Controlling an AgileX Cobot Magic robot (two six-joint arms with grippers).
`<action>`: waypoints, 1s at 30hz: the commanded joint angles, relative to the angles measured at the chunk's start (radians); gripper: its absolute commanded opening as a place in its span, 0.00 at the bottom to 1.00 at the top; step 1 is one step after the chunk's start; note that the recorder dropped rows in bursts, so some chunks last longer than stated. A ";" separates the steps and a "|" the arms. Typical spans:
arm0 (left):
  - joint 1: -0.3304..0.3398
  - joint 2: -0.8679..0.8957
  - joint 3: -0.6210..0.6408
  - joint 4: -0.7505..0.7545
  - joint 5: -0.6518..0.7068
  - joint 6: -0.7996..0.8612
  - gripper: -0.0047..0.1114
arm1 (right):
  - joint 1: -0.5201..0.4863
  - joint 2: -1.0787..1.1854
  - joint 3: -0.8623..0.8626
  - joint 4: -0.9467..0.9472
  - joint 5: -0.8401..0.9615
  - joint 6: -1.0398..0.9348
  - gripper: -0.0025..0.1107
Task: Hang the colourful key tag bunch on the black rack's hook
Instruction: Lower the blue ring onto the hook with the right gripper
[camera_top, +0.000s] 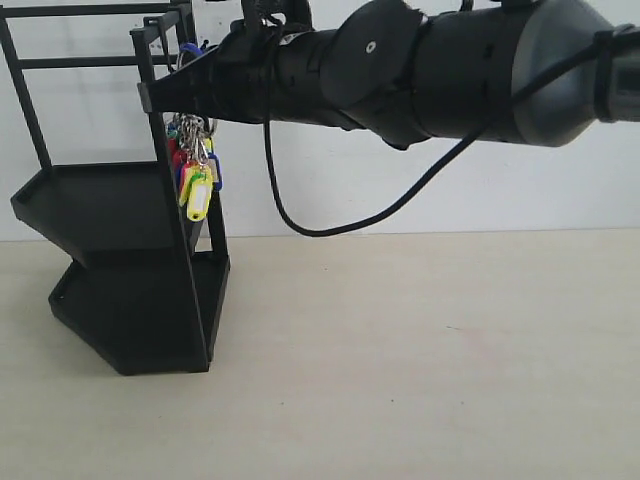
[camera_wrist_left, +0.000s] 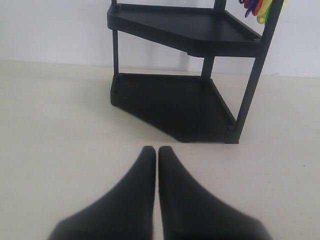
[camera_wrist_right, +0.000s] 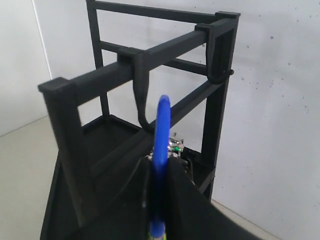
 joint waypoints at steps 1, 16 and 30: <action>0.002 -0.002 0.003 0.005 -0.007 0.003 0.08 | 0.014 -0.005 -0.014 -0.001 -0.033 -0.017 0.02; 0.002 -0.002 0.003 0.005 -0.007 0.003 0.08 | 0.014 -0.002 -0.014 0.004 -0.027 -0.019 0.18; 0.002 -0.002 0.003 0.005 -0.007 0.003 0.08 | 0.014 -0.002 -0.014 0.004 -0.005 -0.017 0.53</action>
